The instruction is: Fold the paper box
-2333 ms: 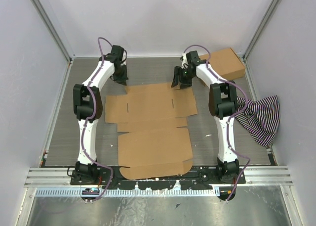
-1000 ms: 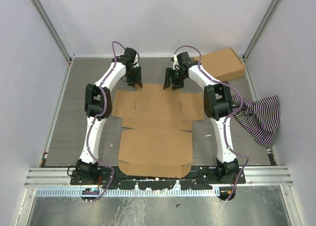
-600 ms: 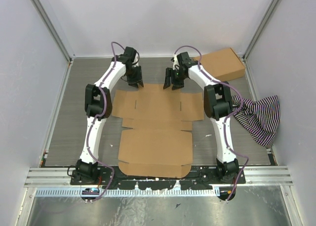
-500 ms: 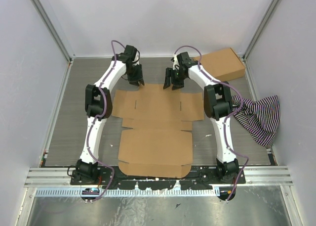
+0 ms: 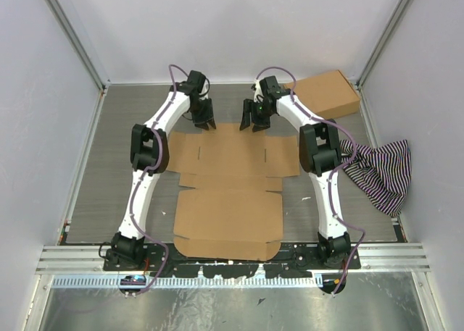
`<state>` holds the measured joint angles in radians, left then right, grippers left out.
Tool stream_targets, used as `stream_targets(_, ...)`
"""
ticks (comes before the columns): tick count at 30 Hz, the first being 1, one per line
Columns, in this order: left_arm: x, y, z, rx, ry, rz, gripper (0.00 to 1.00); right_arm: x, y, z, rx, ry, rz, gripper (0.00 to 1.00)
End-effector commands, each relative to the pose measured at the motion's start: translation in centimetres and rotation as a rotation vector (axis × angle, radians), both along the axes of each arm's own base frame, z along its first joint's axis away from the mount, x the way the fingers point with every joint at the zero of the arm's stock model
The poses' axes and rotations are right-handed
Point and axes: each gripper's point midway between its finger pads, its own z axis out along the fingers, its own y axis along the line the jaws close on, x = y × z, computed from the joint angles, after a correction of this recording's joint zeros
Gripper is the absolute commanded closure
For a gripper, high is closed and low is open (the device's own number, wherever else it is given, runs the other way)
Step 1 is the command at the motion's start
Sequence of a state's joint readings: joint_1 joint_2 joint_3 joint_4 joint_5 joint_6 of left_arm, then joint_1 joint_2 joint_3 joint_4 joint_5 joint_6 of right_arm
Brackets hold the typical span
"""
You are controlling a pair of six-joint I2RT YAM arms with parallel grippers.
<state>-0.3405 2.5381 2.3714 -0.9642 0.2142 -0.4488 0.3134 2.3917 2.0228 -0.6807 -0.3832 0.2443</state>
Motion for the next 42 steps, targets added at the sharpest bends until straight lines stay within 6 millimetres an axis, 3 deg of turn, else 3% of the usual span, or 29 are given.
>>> stream_targets(1, -0.3, -0.5, -2.1, -0.016, 0.053, 0.007, 0.59, 0.5, -0.6, -1.2, -0.032, 0.02, -0.036, 0.36)
stream_targets(7, 0.3, 0.4, -1.8, 0.007, 0.042, 0.029, 0.56, 1.5, -0.6, -1.3, -0.036, 0.013, -0.04, 0.35)
stream_targets(11, 0.8, 2.3, 1.6, 0.016, -0.011, 0.054, 0.53, 2.8, -0.5, 0.9, -0.015, -0.055, -0.041, 0.33)
stream_targets(16, 0.2, 5.3, 8.3, 0.033, -0.118, 0.093, 0.43, 3.8, -1.9, 8.7, -0.015, -0.236, -0.095, 0.27)
stream_targets(19, -1.9, 6.9, 10.4, 0.054, -0.134, 0.103, 0.39, 2.3, -4.1, 12.3, -0.054, -0.303, -0.139, 0.24)
stream_targets(21, -4.0, 7.6, 11.4, 0.062, -0.134, 0.103, 0.38, 0.4, -5.8, 13.5, -0.089, -0.315, -0.168, 0.22)
stream_targets(23, -6.4, 8.0, 11.4, 0.054, -0.114, 0.1, 0.37, -2.2, -7.5, 13.3, -0.12, -0.287, -0.191, 0.2)
stream_targets(25, -9.7, 8.3, 9.7, 0.044, -0.05, 0.102, 0.37, -5.1, -8.6, 12.4, -0.134, -0.242, -0.207, 0.2)
stream_targets(32, -18.2, 9.5, 5.1, 0.019, 0.097, 0.128, 0.37, -14.1, -9.6, 7.3, -0.095, -0.075, -0.238, 0.18)
stream_targets(37, -20.4, 9.6, 3.3, 0.001, 0.122, 0.133, 0.37, -17.1, -9.6, 4.6, -0.075, -0.009, -0.224, 0.17)
stream_targets(42, -20.5, 9.1, 1.9, -0.027, 0.148, 0.132, 0.36, -18.6, -10.0, 2.0, -0.11, 0.081, -0.223, 0.16)
